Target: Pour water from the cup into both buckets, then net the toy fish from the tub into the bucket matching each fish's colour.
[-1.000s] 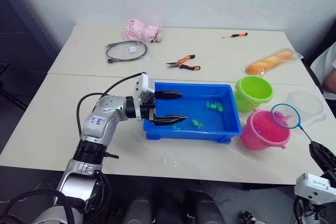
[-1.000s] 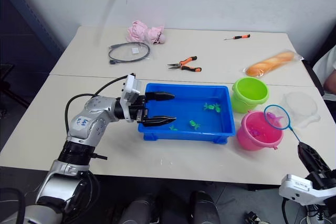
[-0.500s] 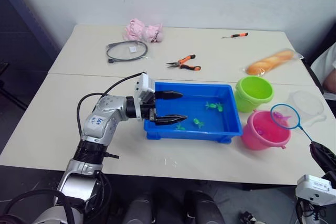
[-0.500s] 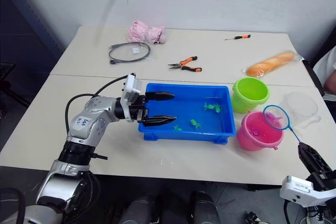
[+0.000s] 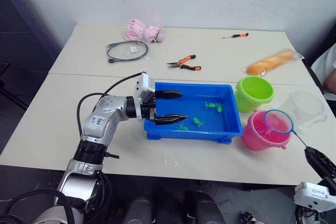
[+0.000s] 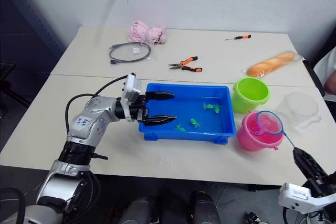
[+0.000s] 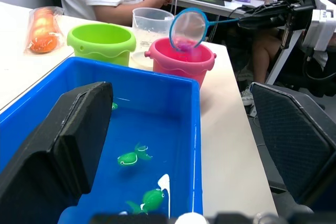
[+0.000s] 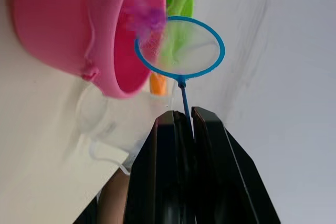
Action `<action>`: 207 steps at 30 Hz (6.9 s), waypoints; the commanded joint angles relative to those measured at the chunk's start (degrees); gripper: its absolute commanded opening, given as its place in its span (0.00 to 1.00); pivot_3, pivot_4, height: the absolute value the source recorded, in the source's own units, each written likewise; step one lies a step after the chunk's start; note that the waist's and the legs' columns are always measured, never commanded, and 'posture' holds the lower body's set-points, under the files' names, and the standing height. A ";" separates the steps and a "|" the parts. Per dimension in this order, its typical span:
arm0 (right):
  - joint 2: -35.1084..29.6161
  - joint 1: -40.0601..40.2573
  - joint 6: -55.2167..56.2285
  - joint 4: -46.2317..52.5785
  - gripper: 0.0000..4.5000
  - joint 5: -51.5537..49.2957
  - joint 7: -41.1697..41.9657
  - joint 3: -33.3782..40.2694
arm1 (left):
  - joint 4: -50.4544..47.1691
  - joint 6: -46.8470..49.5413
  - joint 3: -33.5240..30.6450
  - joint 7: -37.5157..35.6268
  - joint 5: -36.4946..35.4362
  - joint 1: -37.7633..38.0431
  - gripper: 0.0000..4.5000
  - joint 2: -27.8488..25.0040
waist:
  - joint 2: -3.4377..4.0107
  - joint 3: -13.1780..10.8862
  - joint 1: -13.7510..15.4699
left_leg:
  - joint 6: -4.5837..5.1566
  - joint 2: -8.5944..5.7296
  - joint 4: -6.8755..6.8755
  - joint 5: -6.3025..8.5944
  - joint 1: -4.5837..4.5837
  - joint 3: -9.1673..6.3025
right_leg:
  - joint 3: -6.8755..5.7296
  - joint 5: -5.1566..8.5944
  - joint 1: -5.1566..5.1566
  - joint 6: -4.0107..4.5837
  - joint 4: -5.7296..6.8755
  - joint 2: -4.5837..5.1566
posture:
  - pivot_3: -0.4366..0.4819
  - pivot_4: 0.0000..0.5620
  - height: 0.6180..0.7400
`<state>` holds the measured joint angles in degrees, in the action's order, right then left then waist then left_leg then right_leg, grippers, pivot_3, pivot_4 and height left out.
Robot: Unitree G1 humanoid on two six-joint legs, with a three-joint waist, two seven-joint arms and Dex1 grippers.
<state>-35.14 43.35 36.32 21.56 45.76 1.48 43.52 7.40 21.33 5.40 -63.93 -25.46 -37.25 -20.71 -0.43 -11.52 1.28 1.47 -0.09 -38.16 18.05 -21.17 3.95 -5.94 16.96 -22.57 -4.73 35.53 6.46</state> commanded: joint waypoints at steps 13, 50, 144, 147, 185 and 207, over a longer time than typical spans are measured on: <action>-5.02 -2.83 -3.58 1.73 0.00 -24.05 8.23 -0.66 | -1.79 -0.89 -1.65 -0.11 -0.74 0.41 1.00 -0.95 | 0.00 0.00 -0.35 | -0.01 0.02 0.01 -0.01 0.03 0.00 | 0.01 0.00 0.00 0.01 0.03 -0.01 | 0.48 0.27 1.00; -40.49 -59.29 -90.38 9.79 0.00 -157.99 -31.28 -41.81 | -4.43 -1.45 -3.30 -0.31 -0.29 2.80 1.00 -7.82 | -0.01 -0.01 0.09 | 0.24 0.06 -0.23 0.02 -0.33 -0.26 | -0.37 -0.03 0.02 -0.03 -0.19 0.14 | 0.48 0.27 1.00; -12.70 -32.31 -42.80 -3.38 0.00 -55.12 18.07 -15.16 | -2.03 -2.86 -3.33 1.75 -0.06 -1.32 1.00 -3.43 | 0.00 0.00 0.17 | 0.51 -0.14 -0.52 0.03 -0.90 -0.34 | -0.42 -0.36 -0.13 -0.54 -0.37 0.02 | 0.48 0.27 1.00; -12.99 -33.95 -38.11 -7.47 0.00 -48.58 16.17 -17.04 | -2.91 -2.50 -3.83 2.21 -0.25 -0.74 1.00 -3.76 | 0.00 -0.01 0.09 | 0.51 -0.14 -0.55 0.02 -0.89 -0.31 | -0.40 -0.36 -0.13 -0.54 -0.33 0.01 | 0.48 0.27 1.00; -27.71 -40.32 -14.43 -25.81 0.00 -0.27 -3.74 -30.98 | -4.83 -1.21 -3.18 3.18 -0.60 0.49 1.00 -3.39 | 0.09 0.00 -0.06 | 0.41 -0.12 -0.83 -0.03 -0.83 -0.24 | -0.21 -0.36 -0.13 -0.53 -0.05 0.01 | 0.48 0.27 1.00; -24.13 -40.27 -19.23 -12.67 0.00 -40.76 20.15 -24.19 | -4.68 -1.87 -4.02 1.09 -0.54 1.98 1.00 -5.92 | 0.10 0.00 -0.56 | 0.37 -0.07 -0.85 -0.05 -0.71 -0.22 | -0.16 -0.36 -0.09 -0.52 -0.04 -0.01 | 0.48 0.27 1.00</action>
<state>-59.25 3.28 18.56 4.68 14.43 15.53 16.82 3.30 20.50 2.77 -61.86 -25.49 -35.60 -25.70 -0.33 -11.52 0.72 1.84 -0.16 -39.00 18.00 -21.85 3.72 -6.10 16.61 -22.64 -5.26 35.50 6.45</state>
